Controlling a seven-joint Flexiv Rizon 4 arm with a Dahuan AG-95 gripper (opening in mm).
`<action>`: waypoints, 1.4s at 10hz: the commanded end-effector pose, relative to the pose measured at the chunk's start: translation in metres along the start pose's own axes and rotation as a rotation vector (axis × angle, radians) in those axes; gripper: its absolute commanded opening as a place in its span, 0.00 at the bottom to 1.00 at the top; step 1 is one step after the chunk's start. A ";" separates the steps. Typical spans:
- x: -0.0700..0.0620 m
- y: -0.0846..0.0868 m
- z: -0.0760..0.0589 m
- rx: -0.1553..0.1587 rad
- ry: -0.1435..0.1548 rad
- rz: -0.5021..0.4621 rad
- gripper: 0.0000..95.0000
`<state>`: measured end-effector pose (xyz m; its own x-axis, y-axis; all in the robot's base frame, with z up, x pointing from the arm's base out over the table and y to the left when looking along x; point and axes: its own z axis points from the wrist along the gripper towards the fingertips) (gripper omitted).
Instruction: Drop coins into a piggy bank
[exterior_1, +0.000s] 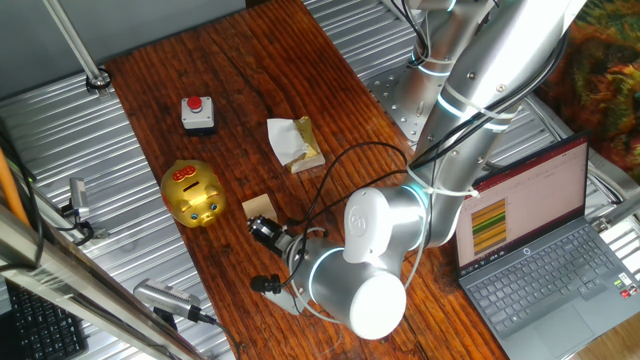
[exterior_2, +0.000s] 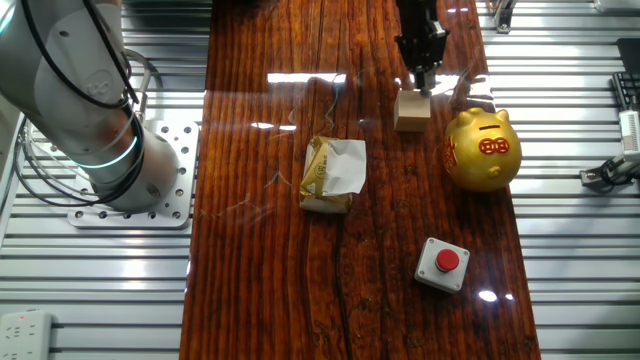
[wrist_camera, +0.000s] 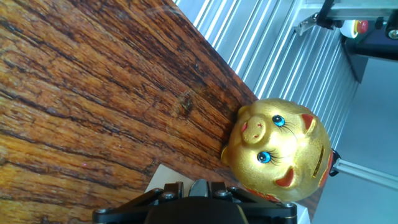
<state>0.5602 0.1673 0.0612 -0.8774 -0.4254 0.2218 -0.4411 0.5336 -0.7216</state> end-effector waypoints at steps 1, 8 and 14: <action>0.000 0.001 0.001 0.001 -0.002 -0.001 0.20; 0.001 0.002 0.002 0.003 -0.009 -0.002 0.20; 0.001 0.002 0.002 0.102 -0.019 -0.047 0.00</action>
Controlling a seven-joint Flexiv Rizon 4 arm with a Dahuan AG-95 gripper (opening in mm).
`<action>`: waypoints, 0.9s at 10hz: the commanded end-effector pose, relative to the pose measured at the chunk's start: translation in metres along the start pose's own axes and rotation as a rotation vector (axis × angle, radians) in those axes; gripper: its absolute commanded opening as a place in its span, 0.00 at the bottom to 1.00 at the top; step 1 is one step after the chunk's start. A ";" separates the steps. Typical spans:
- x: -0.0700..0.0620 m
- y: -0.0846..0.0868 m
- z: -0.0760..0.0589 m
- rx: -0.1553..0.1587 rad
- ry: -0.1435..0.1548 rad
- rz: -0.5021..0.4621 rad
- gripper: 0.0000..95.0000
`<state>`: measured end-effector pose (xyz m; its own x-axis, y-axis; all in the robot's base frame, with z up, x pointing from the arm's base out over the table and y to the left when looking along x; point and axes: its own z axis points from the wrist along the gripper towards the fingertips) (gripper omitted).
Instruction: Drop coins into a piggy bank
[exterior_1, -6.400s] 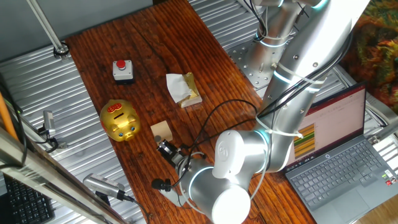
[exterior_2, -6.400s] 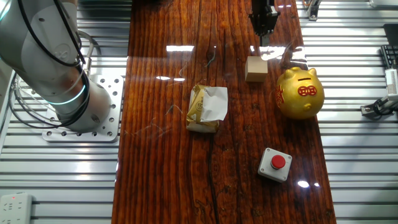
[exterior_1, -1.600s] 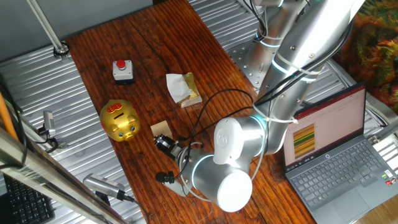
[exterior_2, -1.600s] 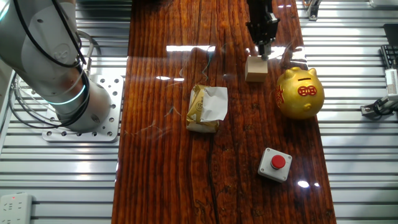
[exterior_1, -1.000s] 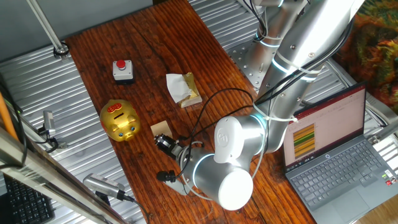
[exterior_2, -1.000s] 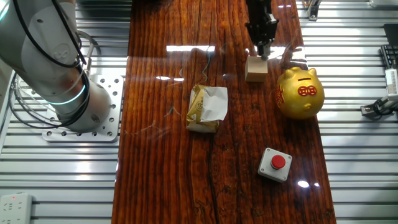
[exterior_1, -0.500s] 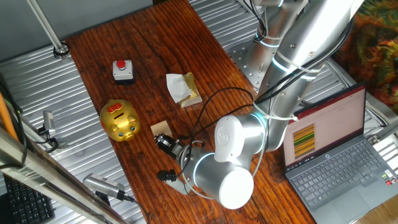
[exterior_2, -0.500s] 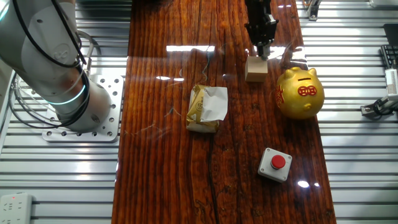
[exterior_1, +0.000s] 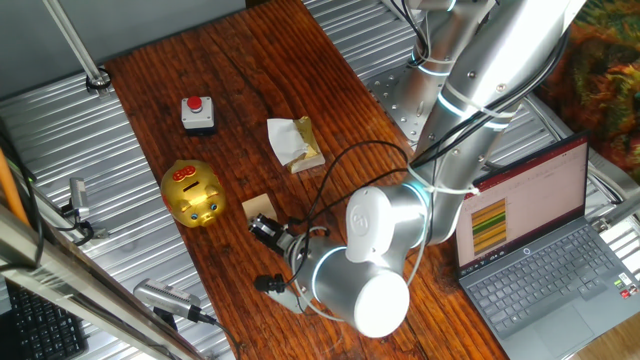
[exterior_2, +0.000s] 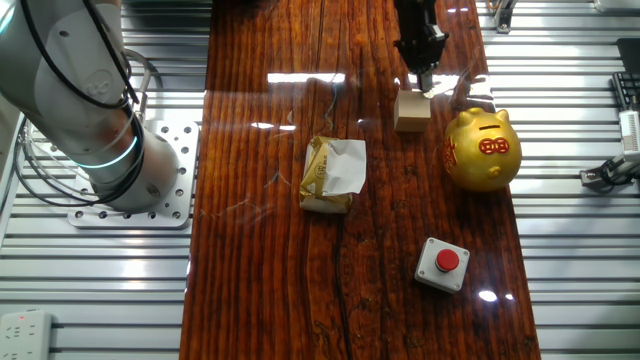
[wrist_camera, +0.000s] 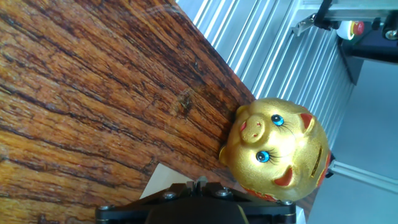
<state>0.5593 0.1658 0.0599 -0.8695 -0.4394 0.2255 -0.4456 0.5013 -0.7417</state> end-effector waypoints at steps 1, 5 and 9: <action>0.000 0.001 0.001 0.075 -0.011 -0.041 0.00; -0.004 -0.002 -0.002 0.073 -0.012 -0.069 0.00; -0.008 -0.005 -0.007 0.063 -0.010 -0.084 0.00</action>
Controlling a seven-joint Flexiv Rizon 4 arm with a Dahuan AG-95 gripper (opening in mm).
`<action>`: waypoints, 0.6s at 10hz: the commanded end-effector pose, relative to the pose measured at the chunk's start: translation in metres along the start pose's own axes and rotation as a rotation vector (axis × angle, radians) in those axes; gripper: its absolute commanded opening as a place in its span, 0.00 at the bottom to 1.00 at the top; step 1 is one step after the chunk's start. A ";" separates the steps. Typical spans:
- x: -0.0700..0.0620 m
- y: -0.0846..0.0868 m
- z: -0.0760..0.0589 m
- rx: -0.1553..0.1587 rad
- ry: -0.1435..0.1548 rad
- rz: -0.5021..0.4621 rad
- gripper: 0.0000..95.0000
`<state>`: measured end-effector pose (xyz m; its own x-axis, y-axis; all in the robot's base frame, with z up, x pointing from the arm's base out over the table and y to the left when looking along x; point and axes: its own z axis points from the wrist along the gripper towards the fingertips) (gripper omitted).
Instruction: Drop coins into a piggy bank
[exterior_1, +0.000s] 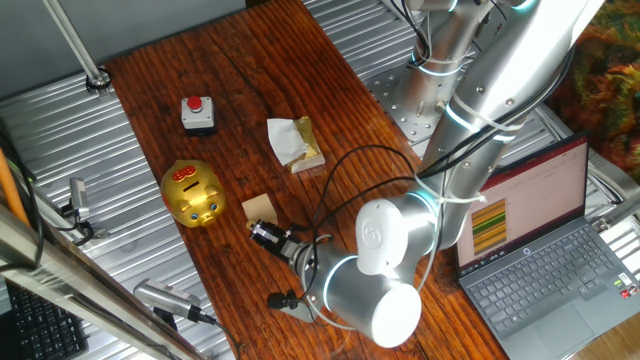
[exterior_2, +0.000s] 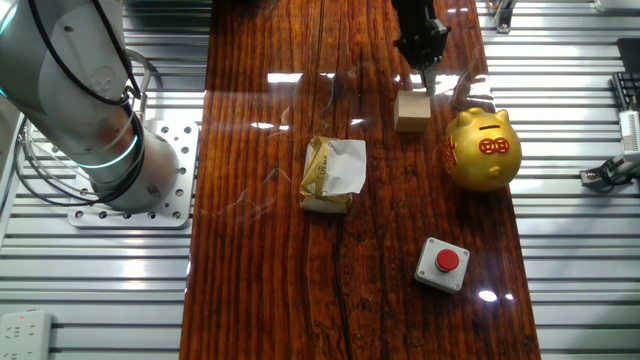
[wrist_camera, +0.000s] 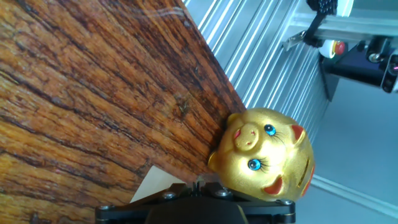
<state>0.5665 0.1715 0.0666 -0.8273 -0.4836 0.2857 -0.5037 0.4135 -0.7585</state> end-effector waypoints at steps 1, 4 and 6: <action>-0.001 -0.001 -0.001 -0.007 -0.005 0.000 0.00; -0.002 -0.003 -0.002 -0.009 -0.010 -0.009 0.00; -0.003 -0.005 -0.003 -0.012 -0.011 -0.016 0.00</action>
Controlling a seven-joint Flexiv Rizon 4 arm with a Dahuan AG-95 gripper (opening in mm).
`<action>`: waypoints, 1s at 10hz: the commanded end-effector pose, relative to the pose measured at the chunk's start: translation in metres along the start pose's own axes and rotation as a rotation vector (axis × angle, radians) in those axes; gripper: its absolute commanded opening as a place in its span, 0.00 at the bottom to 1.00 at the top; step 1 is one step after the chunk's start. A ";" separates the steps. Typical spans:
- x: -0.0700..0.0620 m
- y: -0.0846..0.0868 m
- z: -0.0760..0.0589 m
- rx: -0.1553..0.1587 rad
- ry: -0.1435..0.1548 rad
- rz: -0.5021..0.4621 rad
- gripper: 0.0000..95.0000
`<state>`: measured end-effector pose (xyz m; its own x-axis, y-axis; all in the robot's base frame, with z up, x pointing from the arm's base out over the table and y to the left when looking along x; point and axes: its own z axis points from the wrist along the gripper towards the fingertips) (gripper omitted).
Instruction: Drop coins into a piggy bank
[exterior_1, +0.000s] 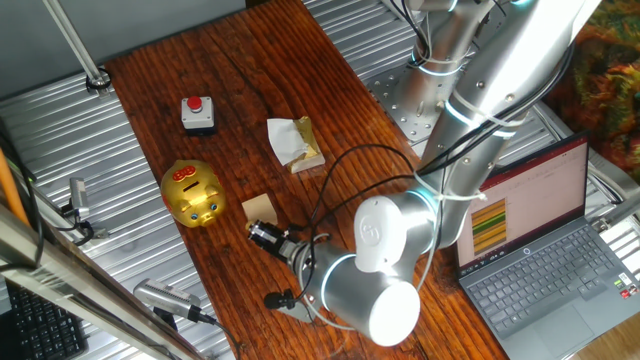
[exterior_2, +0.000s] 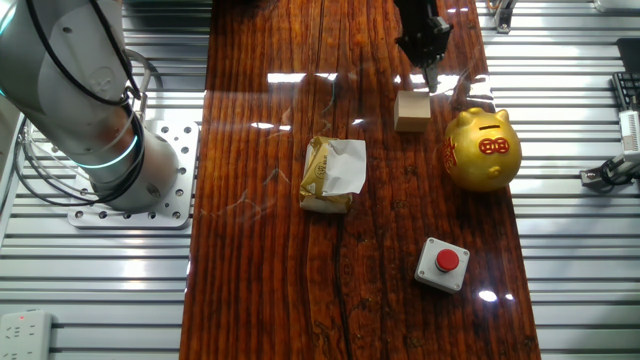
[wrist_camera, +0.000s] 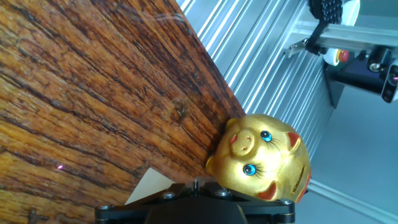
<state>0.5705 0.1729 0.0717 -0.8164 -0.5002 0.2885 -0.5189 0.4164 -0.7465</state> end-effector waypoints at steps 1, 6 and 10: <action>-0.001 -0.001 -0.001 -0.001 0.002 -0.004 0.00; -0.003 -0.002 -0.002 -0.045 -0.026 0.013 0.00; -0.004 -0.003 -0.002 -0.115 -0.056 0.034 0.00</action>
<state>0.5740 0.1737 0.0743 -0.8199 -0.5259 0.2261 -0.5184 0.5144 -0.6832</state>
